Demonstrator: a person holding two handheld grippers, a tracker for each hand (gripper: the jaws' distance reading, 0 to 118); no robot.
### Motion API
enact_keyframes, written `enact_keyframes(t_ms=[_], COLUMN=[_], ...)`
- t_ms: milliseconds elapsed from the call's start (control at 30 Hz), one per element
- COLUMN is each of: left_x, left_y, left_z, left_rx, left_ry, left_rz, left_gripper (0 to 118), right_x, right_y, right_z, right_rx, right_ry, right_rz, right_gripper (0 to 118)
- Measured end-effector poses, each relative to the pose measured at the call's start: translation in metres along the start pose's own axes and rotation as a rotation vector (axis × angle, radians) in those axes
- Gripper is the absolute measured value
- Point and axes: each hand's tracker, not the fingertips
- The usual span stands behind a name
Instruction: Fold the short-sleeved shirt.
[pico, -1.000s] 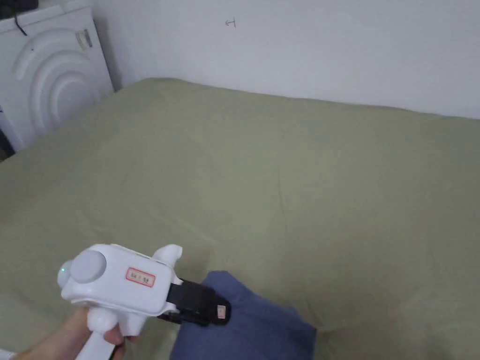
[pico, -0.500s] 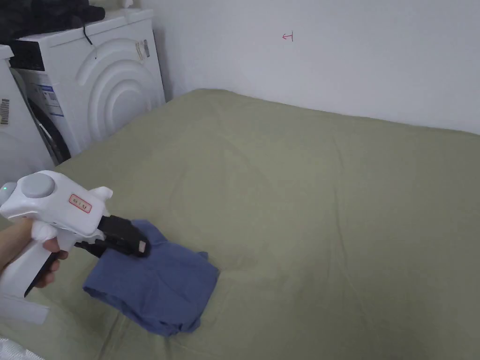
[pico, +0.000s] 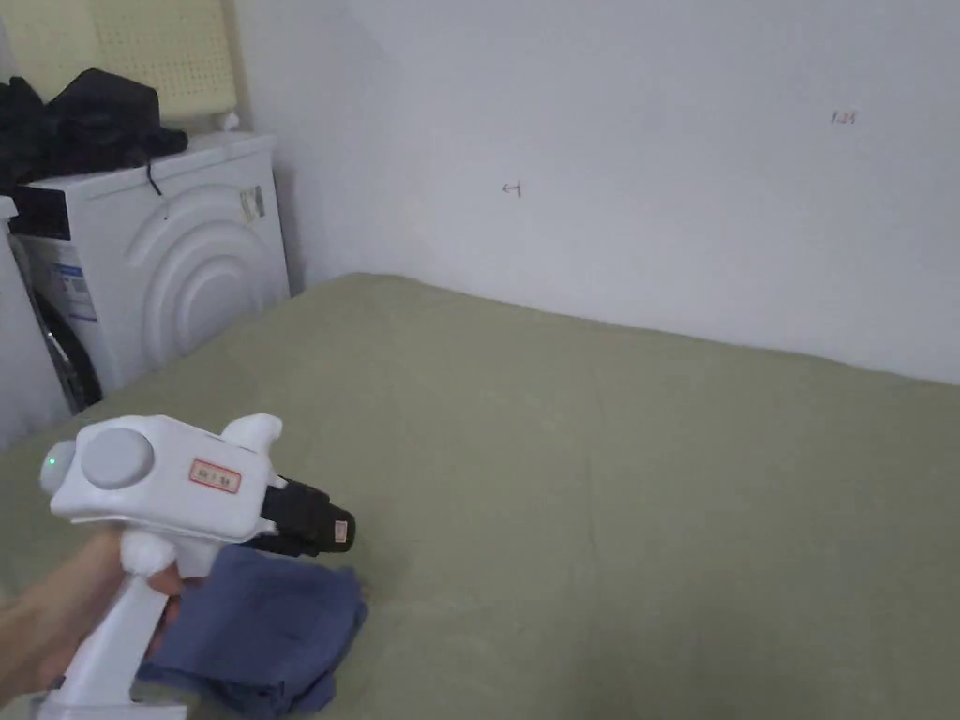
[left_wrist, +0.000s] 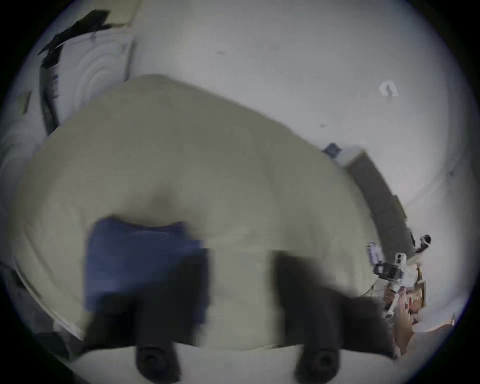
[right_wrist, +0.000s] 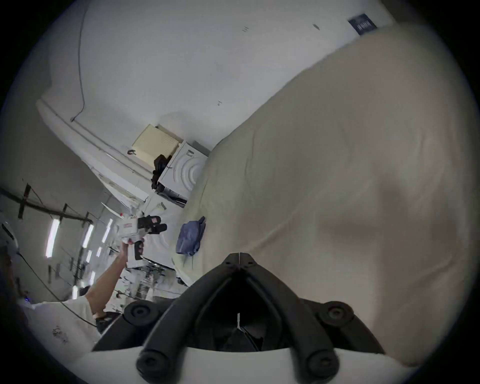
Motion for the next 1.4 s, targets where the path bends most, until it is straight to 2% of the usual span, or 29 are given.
enact_keyframes(t_ms=[33,133,167,233,300,333,433,500,567,933,1000,1033,1067,1100,1133,1167,1200,1233,1400], left_x=[0.010,0.076,0.098,0.161,0.202,0.237,0.274,0.292,0.301,0.330,0.333,0.334,0.335,0.334,0.334,0.332,0.331,0.333,0.338], left_y=[-0.006,-0.022,-0.028,-0.051,-0.065,-0.078,-0.095,-0.101,-0.098,-0.098,-0.098,-0.098,-0.097,-0.096,-0.092,-0.092,-0.095,-0.095,-0.098], left_z=[-0.011,-0.024,-0.026,-0.017,-0.014,-0.008,0.001,0.007,0.012,0.022,0.021,0.020,0.019,0.017,0.015,0.014,0.016,0.016,0.017], left_rx=[0.045,0.125,0.182,0.304,0.430,0.531,0.708,0.768,0.735,0.727,0.729,0.728,0.726,0.726,0.715,0.719,0.752,0.740,0.763], left_ry=[0.037,-0.071,-0.067,0.019,0.163,0.265,0.328,0.333,0.334,0.305,0.309,0.308,0.310,0.316,0.340,0.333,0.317,0.322,0.337], left_rz=[-0.036,-0.040,-0.054,-0.103,-0.240,-0.283,-0.335,-0.332,-0.360,-0.441,-0.448,-0.449,-0.445,-0.439,-0.427,-0.420,-0.416,-0.422,-0.450], left_gripper=[1,1,1,1,1,1,1,1,1,1,4,13,45,82,113,118,118,118,118], right_x=[-0.014,-0.058,-0.070,-0.093,-0.107,-0.115,-0.125,-0.131,-0.136,-0.157,-0.157,-0.157,-0.157,-0.155,-0.154,-0.153,-0.153,-0.152,-0.142], right_y=[0.008,0.026,0.029,0.035,0.043,0.046,0.052,0.053,0.051,0.048,0.049,0.051,0.052,0.053,0.054,0.055,0.052,0.060,0.060], right_z=[0.007,0.028,0.035,0.050,0.059,0.063,0.073,0.078,0.085,0.103,0.104,0.104,0.104,0.105,0.106,0.105,0.103,0.107,0.105], right_rx=[0.032,0.170,0.230,0.365,0.448,0.517,0.613,0.628,0.654,0.683,0.688,0.686,0.682,0.681,0.676,0.658,0.606,0.699,0.674], right_ry=[-0.055,-0.295,-0.361,-0.480,-0.570,-0.667,-0.762,-0.760,-0.724,-0.682,-0.683,-0.685,-0.686,-0.683,-0.681,-0.687,-0.651,-0.693,-0.696], right_rz=[0.073,0.271,0.313,0.371,0.426,0.459,0.553,0.553,0.557,0.567,0.574,0.574,0.571,0.565,0.559,0.552,0.556,0.564,0.554], right_gripper=[0,0,0,0,0,0,0,0,0,0,0,1,12,40,79,118,114,117,118])
